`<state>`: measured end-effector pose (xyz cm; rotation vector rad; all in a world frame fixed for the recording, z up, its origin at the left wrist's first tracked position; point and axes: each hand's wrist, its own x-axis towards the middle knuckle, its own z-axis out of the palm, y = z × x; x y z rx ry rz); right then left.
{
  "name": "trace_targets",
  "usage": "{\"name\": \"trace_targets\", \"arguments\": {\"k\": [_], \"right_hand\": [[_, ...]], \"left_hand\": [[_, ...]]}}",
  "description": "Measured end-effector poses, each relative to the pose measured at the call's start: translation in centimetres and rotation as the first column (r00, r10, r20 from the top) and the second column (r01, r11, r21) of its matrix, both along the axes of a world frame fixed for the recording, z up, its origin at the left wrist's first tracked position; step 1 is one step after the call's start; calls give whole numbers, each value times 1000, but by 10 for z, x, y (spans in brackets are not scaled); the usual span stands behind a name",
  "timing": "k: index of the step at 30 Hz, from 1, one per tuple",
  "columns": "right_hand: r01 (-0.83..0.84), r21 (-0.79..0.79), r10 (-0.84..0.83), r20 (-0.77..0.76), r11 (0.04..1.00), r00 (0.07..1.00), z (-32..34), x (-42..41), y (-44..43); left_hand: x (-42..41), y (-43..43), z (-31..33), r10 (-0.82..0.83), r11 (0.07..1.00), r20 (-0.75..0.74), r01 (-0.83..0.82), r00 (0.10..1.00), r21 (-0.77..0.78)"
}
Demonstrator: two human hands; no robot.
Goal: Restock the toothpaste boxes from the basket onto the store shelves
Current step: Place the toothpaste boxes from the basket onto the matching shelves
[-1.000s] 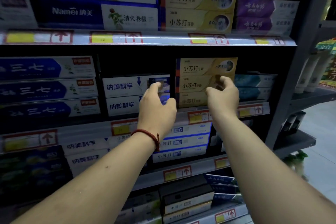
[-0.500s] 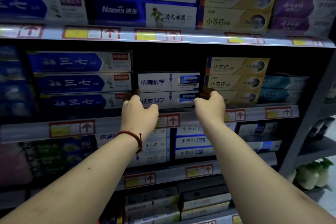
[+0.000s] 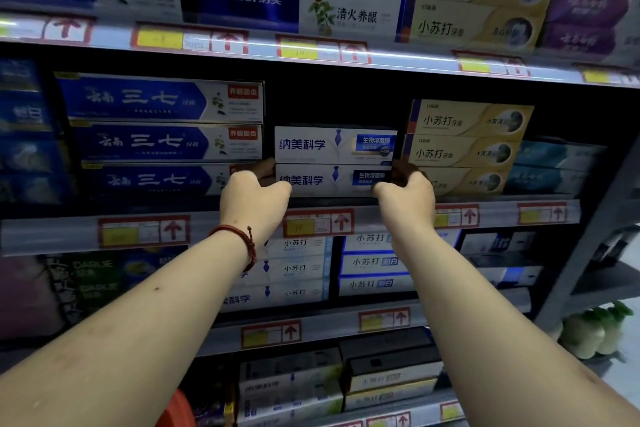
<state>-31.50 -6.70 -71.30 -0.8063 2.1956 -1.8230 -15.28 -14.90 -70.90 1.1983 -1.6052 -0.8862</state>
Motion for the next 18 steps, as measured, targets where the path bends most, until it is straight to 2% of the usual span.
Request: {"name": "trace_targets", "arguments": {"k": [7,13,18], "right_hand": [[22,-18,-22,-32,1000,999,-2,3,1],[23,-19,-23,-27,1000,999,0,0,1],[85,-102,-86,-3,991,996,2,20,-3]], "left_hand": [[1,-2,-1,-35,999,-33,35,999,-9],[4,1,2,-95,995,16,95,995,-9],[20,6,6,-141,989,42,142,989,-25]]}}
